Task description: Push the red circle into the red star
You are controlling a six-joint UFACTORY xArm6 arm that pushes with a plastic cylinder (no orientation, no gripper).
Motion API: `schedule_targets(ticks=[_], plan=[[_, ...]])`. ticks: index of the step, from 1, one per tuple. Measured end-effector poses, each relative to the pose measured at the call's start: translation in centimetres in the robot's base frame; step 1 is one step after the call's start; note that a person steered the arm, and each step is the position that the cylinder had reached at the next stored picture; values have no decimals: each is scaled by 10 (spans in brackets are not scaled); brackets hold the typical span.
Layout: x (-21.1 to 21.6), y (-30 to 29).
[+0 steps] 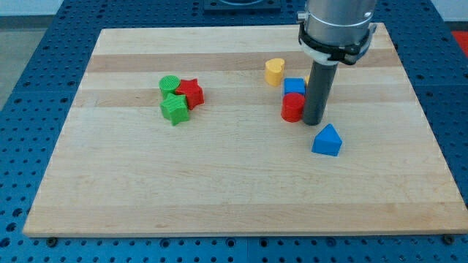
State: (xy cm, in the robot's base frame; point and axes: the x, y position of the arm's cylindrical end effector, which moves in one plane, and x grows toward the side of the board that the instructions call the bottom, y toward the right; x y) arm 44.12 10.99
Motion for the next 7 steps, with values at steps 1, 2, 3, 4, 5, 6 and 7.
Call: schedule_targets(ticks=[1, 2, 3, 4, 5, 6, 7], plan=[[-6, -1], [-21, -1], [-19, -10], [-1, -41], [5, -64], [-6, -67], [-20, -72]])
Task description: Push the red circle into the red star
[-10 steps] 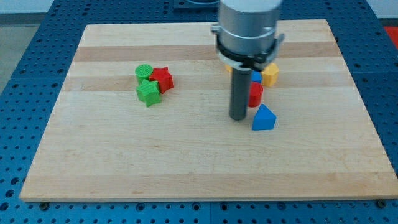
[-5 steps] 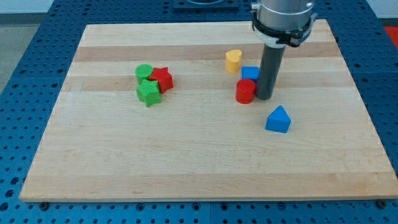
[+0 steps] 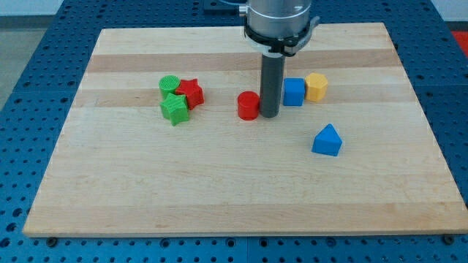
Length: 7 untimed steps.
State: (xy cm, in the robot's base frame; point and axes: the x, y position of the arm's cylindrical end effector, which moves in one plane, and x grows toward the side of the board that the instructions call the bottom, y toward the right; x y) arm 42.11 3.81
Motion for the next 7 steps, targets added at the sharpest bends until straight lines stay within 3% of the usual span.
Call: schedule_targets(ticks=[5, 7], plan=[[-1, -87], [56, -77]])
